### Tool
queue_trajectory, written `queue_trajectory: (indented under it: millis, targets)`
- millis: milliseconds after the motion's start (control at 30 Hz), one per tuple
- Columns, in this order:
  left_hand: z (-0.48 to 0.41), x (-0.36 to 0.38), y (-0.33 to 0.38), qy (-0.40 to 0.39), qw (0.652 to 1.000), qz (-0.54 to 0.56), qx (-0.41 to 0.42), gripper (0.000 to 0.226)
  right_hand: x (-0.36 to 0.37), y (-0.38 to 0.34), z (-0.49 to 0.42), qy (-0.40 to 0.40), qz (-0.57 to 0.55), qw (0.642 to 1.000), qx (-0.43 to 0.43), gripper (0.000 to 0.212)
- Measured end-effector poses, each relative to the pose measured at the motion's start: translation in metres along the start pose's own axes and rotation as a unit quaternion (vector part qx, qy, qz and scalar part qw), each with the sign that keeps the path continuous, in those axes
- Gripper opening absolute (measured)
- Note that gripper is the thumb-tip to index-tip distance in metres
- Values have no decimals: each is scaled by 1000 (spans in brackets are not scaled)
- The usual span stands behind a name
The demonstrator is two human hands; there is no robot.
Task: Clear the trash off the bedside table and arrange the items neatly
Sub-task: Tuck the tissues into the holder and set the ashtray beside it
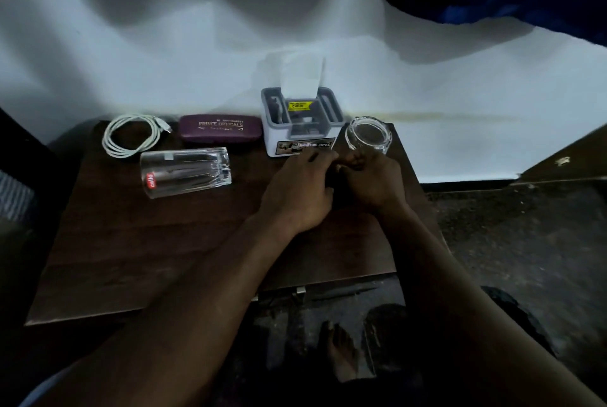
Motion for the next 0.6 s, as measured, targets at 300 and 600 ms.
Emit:
queue_trajectory:
  millis: [300, 600]
  targets:
    - [-11, 21, 1, -19, 999, 30, -7, 75, -10, 28, -28, 162, 4, 983, 81, 93]
    - [-17, 23, -3, -10, 999, 42, -19, 74, -3, 36, -66, 104, 53, 992, 56, 114]
Point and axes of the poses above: each hand's wrist, its own z-axis away from the middle knuckle, its own x-axis out of the palm, y = z × x, the point moved 4 cm from there along -z, towards the middle knuckle, and after that the axes turned 2 degrees about y, right-handed, at the moved point
